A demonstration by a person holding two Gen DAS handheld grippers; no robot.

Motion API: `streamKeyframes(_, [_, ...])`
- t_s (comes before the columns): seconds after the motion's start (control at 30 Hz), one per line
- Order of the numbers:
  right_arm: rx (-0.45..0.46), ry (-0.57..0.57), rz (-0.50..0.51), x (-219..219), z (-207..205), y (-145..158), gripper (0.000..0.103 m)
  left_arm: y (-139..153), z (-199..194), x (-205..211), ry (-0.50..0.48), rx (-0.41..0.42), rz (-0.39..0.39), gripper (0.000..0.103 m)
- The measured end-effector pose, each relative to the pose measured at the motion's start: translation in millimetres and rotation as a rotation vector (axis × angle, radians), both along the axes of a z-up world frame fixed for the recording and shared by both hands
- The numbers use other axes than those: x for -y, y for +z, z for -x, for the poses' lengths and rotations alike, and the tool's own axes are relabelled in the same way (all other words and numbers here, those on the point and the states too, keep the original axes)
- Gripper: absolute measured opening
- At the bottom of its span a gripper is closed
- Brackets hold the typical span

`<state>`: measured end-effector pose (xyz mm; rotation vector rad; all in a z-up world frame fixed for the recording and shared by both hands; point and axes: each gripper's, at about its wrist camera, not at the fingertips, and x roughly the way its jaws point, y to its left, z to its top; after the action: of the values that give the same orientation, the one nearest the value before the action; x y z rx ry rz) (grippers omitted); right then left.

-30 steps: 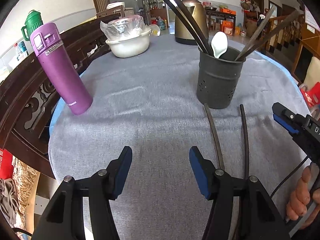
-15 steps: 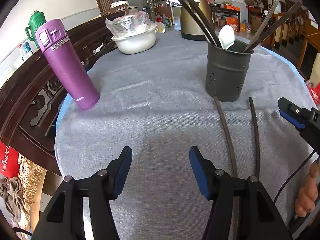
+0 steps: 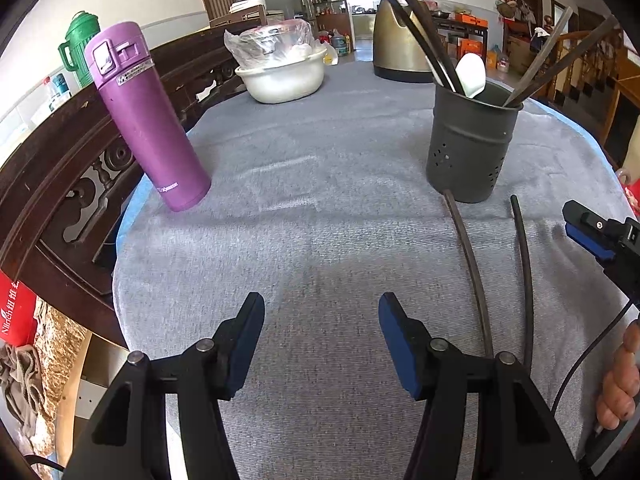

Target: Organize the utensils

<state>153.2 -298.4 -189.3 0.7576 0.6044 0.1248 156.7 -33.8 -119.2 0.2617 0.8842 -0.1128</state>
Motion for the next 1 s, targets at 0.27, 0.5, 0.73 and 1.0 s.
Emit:
streamKeyframes(0.27, [-0.007,0.0,0.001,-1,-1,-1,0.033,-2,-1,-5,0.012,-0.01,0.021,0.06])
streamKeyframes(0.5, [-0.01,-0.001,0.001,0,-1,-1,0.033,-3,-1,-8,0.019,-0.018,0.033,0.06])
streamKeyframes(0.73, [-0.019,-0.002,0.002,0,-2,-2,0.033,-5,-5,-8,0.009,-0.021,0.035,0.06])
streamKeyframes(1.0, [-0.029,-0.006,0.007,0,-3,-2,0.033,0,-12,-2,-0.018,-0.01,0.052,0.06])
